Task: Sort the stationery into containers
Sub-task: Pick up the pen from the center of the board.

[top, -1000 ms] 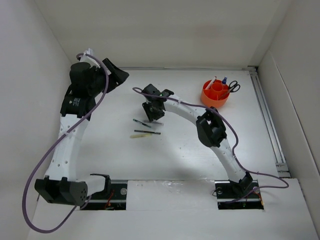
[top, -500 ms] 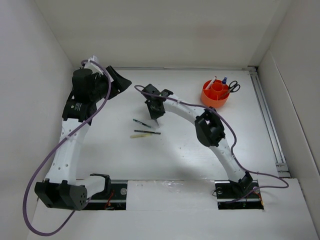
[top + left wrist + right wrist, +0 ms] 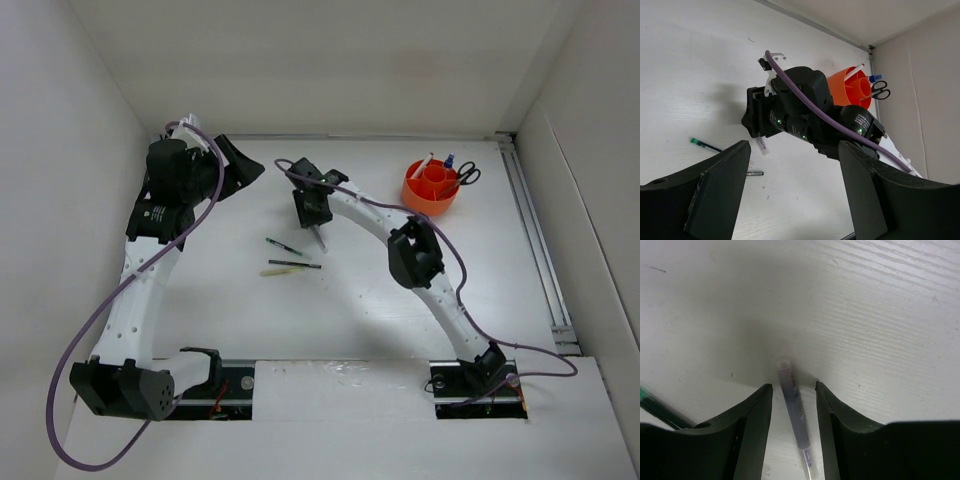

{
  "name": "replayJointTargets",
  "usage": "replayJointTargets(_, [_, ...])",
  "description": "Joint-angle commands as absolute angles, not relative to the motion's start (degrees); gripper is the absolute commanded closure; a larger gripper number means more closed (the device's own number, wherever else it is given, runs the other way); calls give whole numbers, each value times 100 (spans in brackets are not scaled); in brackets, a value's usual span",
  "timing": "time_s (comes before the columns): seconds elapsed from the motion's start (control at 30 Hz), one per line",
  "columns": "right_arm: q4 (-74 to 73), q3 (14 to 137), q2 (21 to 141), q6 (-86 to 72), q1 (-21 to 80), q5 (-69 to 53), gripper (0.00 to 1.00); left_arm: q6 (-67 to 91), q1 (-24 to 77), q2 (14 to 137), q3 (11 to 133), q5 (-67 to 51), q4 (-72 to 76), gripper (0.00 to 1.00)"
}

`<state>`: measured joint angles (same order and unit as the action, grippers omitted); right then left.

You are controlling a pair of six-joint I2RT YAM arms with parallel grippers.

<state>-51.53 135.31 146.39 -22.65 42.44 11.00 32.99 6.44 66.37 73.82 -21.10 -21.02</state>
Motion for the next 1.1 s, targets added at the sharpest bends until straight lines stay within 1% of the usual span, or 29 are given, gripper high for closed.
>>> replayJointTargets(0.0, [-5405,13676,14941,-2127,4201,1353,54,3199,650,6574,7365,-2224,-1907,32])
replayJointTargets(0.1, [-5405,13851,15012,-2127,4148,1494,55,3199,650,6574,7313,-2276,-1907,32])
replayJointTargets(0.17, [-5466,14070,15152,-2127,4148,1494,61,3199,650,6574,7260,-2276,-1907,32])
replayJointTargets(0.2, [-5467,14132,15152,-2127,4148,1494,65,3199,650,6574,7260,-2276,-1907,32])
replayJointTargets(0.4, [-5467,14491,15389,-2127,4148,1363,66,3199,650,6574,7146,-2276,-1907,32])
replayJointTargets(0.47, [-5467,14624,15451,-2127,4148,1310,73,3199,650,6574,7146,-2276,-1854,32])
replayJointTargets(0.53, [-5467,14625,15451,-2127,4148,1310,75,3199,650,6521,7146,-2276,-1854,32])
replayJointTargets(0.63, [-5467,14625,15451,-2127,4096,1310,83,3199,650,6521,7093,-2276,-1854,32])
replayJointTargets(0.7, [-5467,14625,15451,-2127,4096,1310,83,3199,650,6469,7093,-2276,-1854,32])
replayJointTargets(0.73, [-5467,14625,15451,-2127,4096,1310,86,3199,650,6469,7041,-2276,-1854,32])
replayJointTargets(0.77, [-5467,14695,15451,-2240,4096,1310,95,3199,650,6469,7040,-2329,-1854,32])
replayJointTargets(0.8, [-5467,14695,15373,-2337,4096,1310,100,3199,650,6469,7040,-2329,-1854,32])
replayJointTargets(0.83, [-5284,14695,15276,-2442,3956,1240,100,3199,650,6469,6988,-2329,-1854,32])
replayJointTargets(0.9, [-4985,14398,14724,-2827,3763,986,100,3199,650,6469,6987,-2329,-1854,32])
replayJointTargets(0.97, [-4329,13820,14162,-3101,3334,773,100,3199,703,6469,6926,-2382,-1854,32])
replayJointTargets(1.0, [-4098,13616,13524,-3329,3166,773,100,3199,703,6469,6874,-2382,-1854,32])
replayJointTargets(1.03, [-3869,13405,13187,-3409,2990,773,100,3199,834,6469,6786,-2382,-1854,32])
replayJointTargets(1.07, [-3450,13020,12548,-3480,2658,1069,100,3199,896,6408,6681,-2382,-1854,32])
